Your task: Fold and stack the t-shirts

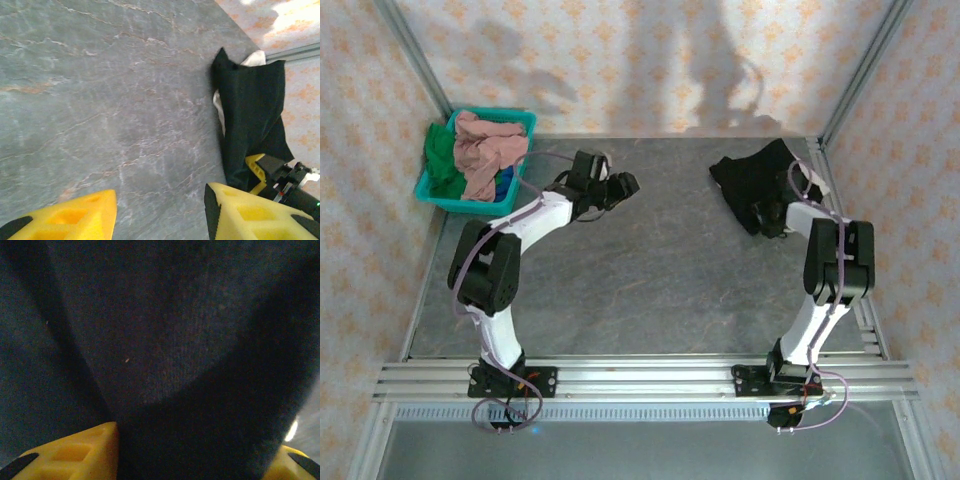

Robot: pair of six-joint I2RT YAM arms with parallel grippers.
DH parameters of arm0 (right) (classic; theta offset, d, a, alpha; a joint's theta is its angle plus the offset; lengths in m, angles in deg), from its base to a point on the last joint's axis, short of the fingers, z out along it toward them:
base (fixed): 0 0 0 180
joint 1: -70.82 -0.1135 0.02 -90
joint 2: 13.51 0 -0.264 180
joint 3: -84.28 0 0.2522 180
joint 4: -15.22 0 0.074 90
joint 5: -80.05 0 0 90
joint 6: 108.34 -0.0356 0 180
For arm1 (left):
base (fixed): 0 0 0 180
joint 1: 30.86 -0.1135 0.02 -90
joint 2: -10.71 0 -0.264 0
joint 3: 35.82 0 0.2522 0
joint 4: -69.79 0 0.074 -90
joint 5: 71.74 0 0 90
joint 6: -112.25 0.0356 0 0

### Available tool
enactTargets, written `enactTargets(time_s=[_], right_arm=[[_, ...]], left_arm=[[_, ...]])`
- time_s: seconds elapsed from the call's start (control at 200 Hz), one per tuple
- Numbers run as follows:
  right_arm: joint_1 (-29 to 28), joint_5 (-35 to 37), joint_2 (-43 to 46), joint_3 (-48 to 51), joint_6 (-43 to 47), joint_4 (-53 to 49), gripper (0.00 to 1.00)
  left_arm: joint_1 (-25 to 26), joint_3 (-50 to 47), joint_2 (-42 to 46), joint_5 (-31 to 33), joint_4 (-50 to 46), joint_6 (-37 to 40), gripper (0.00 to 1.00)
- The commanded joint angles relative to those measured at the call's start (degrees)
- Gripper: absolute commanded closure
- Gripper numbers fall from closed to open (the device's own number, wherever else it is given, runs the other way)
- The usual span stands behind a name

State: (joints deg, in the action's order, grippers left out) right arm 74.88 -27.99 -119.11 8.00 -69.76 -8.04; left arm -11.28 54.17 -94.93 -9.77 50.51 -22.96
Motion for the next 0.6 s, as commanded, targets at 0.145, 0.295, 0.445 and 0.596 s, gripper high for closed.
enactTargets(time_s=[0.145, 0.295, 0.445, 0.596], right_arm=[[-7.48, 4.78, -8.02, -2.32, -22.28, 15.64, 0.49], [-7.68, 12.28, -12.4, -6.09, -29.16, 20.76, 0.45], [-7.92, 13.87, -14.99, -11.35, -28.46, 20.69, 0.37], [-7.92, 21.09, -6.37, -10.88, -19.58, 11.56, 0.32]], left_arm=[[-1.73, -1.26, 5.63, 2.57, -9.08, 7.56, 0.49], [-2.08, -1.77, 6.84, 3.05, -10.82, 9.15, 0.48], [-2.6, -2.52, 7.75, 3.22, -11.65, 9.48, 0.48], [-3.37, -3.48, 9.63, 5.04, -13.5, 10.58, 0.43]])
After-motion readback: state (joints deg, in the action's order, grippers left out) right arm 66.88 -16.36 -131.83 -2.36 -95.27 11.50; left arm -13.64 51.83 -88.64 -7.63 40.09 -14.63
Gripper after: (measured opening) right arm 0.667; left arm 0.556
